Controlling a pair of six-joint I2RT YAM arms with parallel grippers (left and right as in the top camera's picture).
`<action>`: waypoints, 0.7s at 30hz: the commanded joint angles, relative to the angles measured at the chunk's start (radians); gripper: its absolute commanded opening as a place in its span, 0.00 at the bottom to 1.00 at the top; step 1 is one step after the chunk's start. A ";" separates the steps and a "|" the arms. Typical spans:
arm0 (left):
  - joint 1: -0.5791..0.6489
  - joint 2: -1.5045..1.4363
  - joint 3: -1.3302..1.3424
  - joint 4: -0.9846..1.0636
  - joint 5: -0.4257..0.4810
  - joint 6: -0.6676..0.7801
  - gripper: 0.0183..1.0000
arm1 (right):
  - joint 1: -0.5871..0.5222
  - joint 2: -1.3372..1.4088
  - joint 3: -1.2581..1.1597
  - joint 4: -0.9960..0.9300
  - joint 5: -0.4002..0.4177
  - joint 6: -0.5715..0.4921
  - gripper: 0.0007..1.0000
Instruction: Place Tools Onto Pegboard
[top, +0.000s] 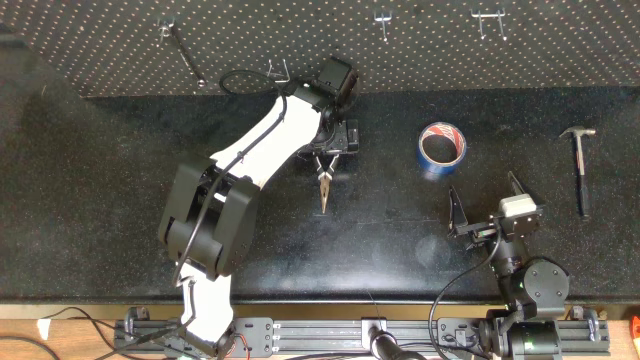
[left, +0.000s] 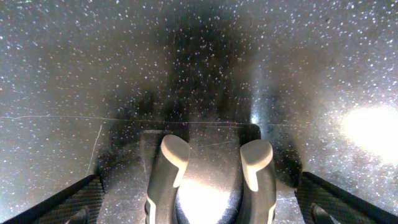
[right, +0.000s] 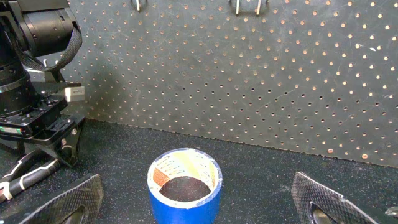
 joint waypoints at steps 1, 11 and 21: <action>-0.001 0.032 0.019 0.003 0.005 0.009 0.98 | -0.004 -0.004 -0.003 -0.003 0.002 0.011 1.00; -0.001 0.032 0.019 0.010 0.005 0.009 0.56 | -0.004 -0.004 -0.003 -0.003 0.002 0.011 1.00; -0.001 0.032 0.019 0.004 0.023 0.009 0.29 | -0.004 -0.004 -0.003 -0.003 0.002 0.011 1.00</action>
